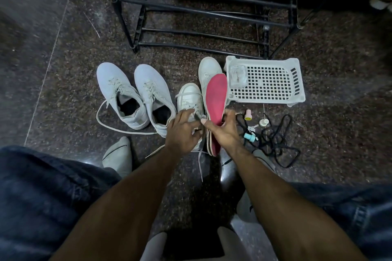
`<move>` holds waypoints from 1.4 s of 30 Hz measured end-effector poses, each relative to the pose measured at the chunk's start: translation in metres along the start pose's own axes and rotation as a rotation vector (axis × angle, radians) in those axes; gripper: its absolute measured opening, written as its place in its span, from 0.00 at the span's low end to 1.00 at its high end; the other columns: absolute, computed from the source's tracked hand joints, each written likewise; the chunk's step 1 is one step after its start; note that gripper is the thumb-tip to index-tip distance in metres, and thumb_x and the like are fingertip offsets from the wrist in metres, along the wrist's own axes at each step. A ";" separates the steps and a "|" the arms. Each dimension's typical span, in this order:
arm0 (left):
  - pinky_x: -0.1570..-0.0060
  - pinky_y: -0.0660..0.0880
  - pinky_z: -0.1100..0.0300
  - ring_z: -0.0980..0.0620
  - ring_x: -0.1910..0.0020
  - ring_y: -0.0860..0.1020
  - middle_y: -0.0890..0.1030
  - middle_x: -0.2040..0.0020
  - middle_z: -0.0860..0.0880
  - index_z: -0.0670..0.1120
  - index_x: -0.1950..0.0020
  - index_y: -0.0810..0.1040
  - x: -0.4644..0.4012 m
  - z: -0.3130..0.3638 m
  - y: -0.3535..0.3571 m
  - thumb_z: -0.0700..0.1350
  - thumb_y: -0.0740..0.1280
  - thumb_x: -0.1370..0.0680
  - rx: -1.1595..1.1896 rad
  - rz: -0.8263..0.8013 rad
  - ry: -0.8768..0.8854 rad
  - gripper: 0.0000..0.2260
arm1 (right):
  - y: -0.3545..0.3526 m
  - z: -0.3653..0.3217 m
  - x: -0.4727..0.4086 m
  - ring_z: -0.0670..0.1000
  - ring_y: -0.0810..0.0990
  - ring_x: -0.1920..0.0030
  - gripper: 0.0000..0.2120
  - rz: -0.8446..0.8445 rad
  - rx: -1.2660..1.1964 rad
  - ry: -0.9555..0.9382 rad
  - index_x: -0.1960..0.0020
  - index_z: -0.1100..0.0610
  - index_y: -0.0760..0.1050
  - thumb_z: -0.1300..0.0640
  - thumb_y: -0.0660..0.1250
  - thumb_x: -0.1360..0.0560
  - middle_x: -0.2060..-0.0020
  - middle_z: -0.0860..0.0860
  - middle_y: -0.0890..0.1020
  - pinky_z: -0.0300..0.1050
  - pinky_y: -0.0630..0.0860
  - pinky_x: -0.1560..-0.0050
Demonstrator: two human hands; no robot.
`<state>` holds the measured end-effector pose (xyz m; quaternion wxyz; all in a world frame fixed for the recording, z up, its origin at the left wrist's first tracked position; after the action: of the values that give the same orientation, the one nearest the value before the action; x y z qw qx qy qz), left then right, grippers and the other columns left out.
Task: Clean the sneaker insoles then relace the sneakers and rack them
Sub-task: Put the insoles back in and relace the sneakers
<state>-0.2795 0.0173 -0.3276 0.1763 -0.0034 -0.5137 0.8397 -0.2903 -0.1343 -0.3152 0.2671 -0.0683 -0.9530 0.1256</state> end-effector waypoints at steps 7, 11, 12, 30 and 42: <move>0.39 0.68 0.49 0.46 0.37 0.72 0.74 0.39 0.48 0.48 0.53 0.83 -0.001 -0.008 -0.003 0.46 0.66 0.27 -0.108 0.099 -0.031 0.07 | -0.010 0.007 0.007 0.51 0.80 0.53 0.37 0.154 0.029 0.037 0.25 0.53 0.61 0.58 0.75 0.28 0.60 0.45 0.80 0.43 0.75 0.48; 0.29 0.59 0.43 0.46 0.26 0.59 0.64 0.28 0.47 0.49 0.36 0.76 -0.011 -0.010 0.001 0.52 0.67 0.25 -0.335 -0.126 0.006 0.18 | 0.000 0.013 0.016 0.52 0.77 0.37 0.33 0.151 0.182 -0.112 0.26 0.39 0.61 0.58 0.68 0.25 0.35 0.48 0.77 0.53 0.74 0.36; 0.28 0.57 0.43 0.46 0.26 0.59 0.63 0.27 0.47 0.49 0.35 0.74 -0.015 -0.009 0.002 0.52 0.67 0.25 -0.385 -0.165 0.001 0.20 | 0.004 0.016 0.016 0.52 0.75 0.35 0.30 0.156 0.221 -0.154 0.26 0.39 0.63 0.58 0.66 0.24 0.33 0.48 0.76 0.54 0.72 0.34; 0.62 0.74 0.50 0.42 0.60 0.78 0.75 0.54 0.45 0.41 0.54 0.75 -0.032 -0.023 -0.011 0.50 0.52 0.25 -0.239 -0.058 0.344 0.16 | 0.024 0.015 0.013 0.58 0.78 0.48 0.13 0.235 0.512 -0.024 0.43 0.53 0.74 0.52 0.69 0.26 0.45 0.53 0.77 0.49 0.74 0.48; 0.58 0.71 0.55 0.39 0.51 0.78 0.81 0.52 0.38 0.43 0.52 0.79 -0.055 -0.013 -0.018 0.46 0.62 0.23 -0.017 -0.247 -0.003 0.09 | -0.008 0.000 0.039 0.61 0.82 0.54 0.24 0.090 0.752 -0.063 0.32 0.52 0.58 0.53 0.66 0.23 0.47 0.56 0.81 0.52 0.76 0.56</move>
<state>-0.2204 0.0196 -0.3279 0.2775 0.0595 -0.5173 0.8074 -0.3240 -0.1339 -0.2935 0.2381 -0.0032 -0.8443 0.4801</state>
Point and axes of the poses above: each hand's wrist, its own x-axis away from the middle knuckle, its own y-axis out of the palm, z = x × y, the point moved 3 cm from there along -x, towards the middle knuckle
